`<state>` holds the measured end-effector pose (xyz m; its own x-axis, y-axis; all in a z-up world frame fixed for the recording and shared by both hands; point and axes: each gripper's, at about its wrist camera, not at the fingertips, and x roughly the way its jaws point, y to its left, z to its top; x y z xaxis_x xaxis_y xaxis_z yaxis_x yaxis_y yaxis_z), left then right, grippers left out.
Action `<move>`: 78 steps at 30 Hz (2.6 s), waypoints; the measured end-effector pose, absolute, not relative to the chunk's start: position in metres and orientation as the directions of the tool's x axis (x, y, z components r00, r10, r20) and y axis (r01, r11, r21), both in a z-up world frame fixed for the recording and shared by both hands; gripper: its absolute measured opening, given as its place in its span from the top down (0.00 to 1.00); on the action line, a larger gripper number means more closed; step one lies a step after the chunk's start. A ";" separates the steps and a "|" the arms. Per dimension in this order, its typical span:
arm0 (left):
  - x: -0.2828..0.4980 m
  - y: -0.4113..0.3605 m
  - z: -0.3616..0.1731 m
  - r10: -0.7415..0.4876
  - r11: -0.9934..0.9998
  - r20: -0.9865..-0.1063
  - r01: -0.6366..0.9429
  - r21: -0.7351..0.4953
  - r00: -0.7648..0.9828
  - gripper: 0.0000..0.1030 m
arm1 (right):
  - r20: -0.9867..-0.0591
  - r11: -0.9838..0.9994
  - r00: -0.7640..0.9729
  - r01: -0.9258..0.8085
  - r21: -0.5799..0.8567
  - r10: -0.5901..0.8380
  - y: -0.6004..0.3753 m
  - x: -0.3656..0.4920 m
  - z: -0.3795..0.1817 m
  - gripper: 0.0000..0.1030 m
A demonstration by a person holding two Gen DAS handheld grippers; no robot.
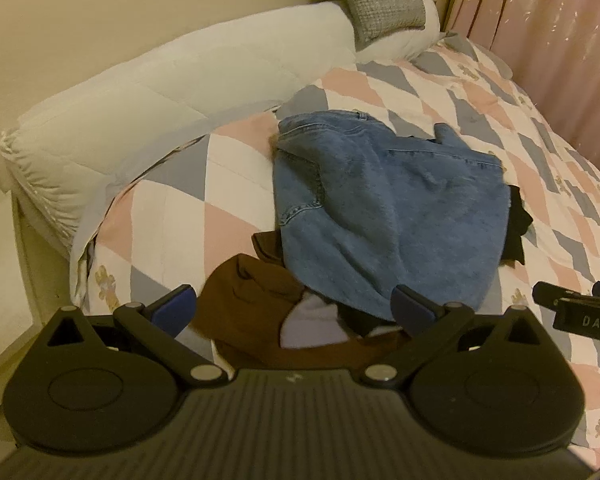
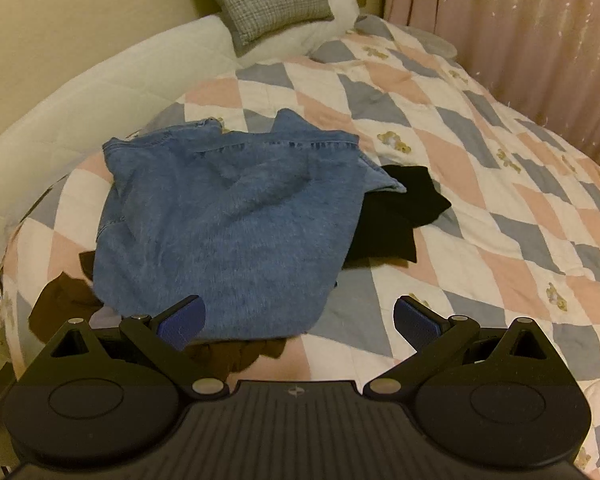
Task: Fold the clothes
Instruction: 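Move both grippers toward the blue jeans on the clothes pile, then grasp the jeans waistband with the right gripper while the left gripper grasps the other waistband edge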
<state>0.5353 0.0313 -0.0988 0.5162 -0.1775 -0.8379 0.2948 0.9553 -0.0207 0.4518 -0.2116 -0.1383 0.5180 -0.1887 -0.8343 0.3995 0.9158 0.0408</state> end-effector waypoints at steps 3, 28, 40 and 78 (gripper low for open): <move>0.556 0.032 -0.110 -0.185 0.957 -0.846 0.289 -0.038 0.500 0.01 | -0.818 0.911 0.550 0.403 0.086 -0.166 -0.218 0.467 -0.146 0.00; 0.687 0.054 -0.219 -0.238 0.970 -0.898 0.136 -0.201 0.370 0.21 | -0.728 0.977 0.653 -0.182 0.114 0.207 -0.161 0.685 -0.184 0.37; 0.686 0.078 -0.226 -0.265 0.964 -0.891 0.101 -0.246 0.369 0.21 | -0.754 0.974 0.634 -0.224 0.035 0.173 -0.137 0.690 -0.200 0.86; 0.518 -0.091 -0.184 -0.603 0.549 -0.744 0.826 -0.125 0.288 1.00 | -0.854 0.747 0.510 0.526 0.406 0.104 -0.277 0.332 -0.233 0.83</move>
<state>0.5183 -0.0910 -0.1842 0.2881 -0.6029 -0.7440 0.8263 0.5492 -0.1250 0.3317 -0.2766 -0.2331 0.5101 0.1043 -0.8537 0.5264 0.7471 0.4059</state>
